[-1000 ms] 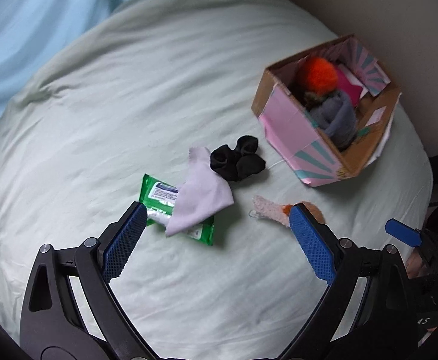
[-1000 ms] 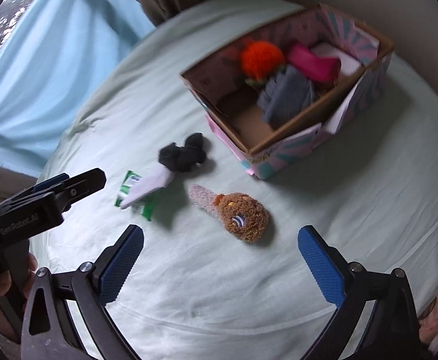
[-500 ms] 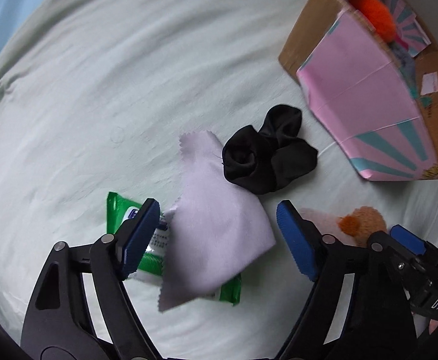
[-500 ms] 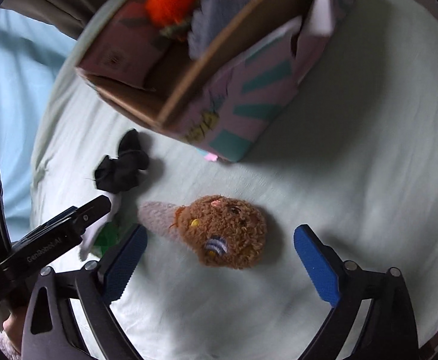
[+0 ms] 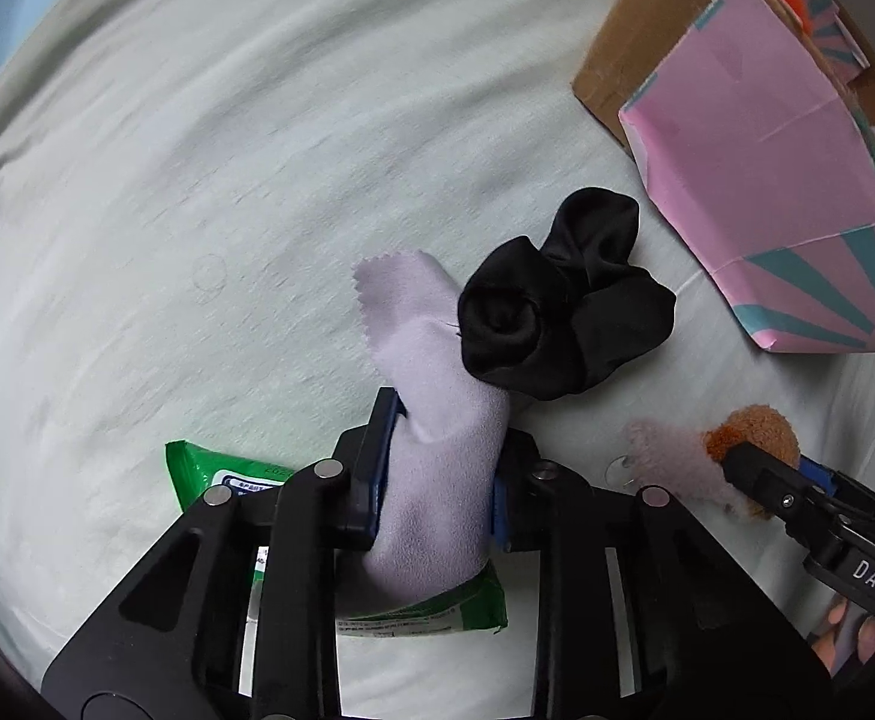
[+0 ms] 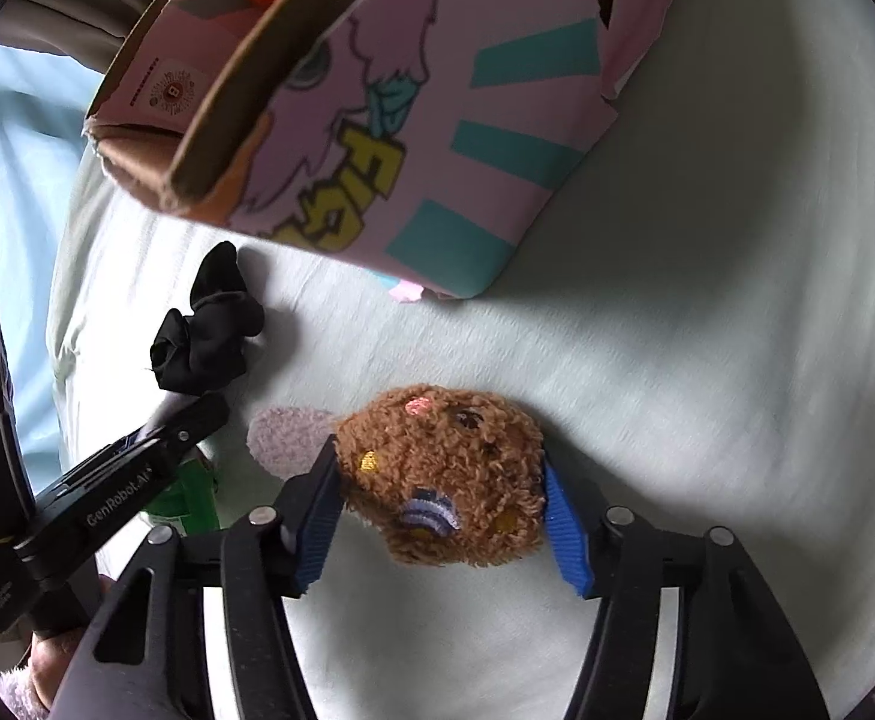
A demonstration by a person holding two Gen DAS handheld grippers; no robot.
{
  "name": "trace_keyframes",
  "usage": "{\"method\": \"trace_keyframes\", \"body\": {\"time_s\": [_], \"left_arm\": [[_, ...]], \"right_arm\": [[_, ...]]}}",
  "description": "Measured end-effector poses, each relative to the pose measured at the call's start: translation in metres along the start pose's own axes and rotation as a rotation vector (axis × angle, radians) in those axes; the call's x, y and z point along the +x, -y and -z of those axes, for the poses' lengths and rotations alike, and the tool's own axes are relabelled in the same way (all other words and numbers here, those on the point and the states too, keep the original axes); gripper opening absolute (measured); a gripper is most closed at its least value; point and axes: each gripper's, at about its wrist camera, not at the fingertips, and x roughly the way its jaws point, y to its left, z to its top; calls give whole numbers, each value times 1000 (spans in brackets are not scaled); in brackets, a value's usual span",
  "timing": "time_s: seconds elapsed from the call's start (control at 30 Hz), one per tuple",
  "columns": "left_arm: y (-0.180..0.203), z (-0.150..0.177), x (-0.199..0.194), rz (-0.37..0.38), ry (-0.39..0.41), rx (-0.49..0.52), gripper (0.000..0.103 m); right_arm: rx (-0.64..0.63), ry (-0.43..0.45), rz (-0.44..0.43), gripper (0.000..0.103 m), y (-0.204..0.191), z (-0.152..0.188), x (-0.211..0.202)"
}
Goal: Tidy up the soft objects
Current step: 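Lift and carry the lilac cloth and brown plush over the box with both tools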
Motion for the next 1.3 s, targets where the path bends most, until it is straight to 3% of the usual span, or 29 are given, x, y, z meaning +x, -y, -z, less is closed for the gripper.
{"method": "trace_keyframes", "body": {"time_s": [0.2,0.43,0.9,1.3], "left_arm": [[0,0,-14,-2,13,-4,18],[-2,3,-64,1,81,-65,16],[40,64,-190,-29,244,-192,16],[107,76,-270,-30,371,-264,16]], "right_arm": [[-14,6,-4,52,-3,2,-8],[-16,45,-44,51,-2,2,-39],[-136,152,-128,51,4,25,-151],[-281,232,-143,51,5,-21,-257]]}}
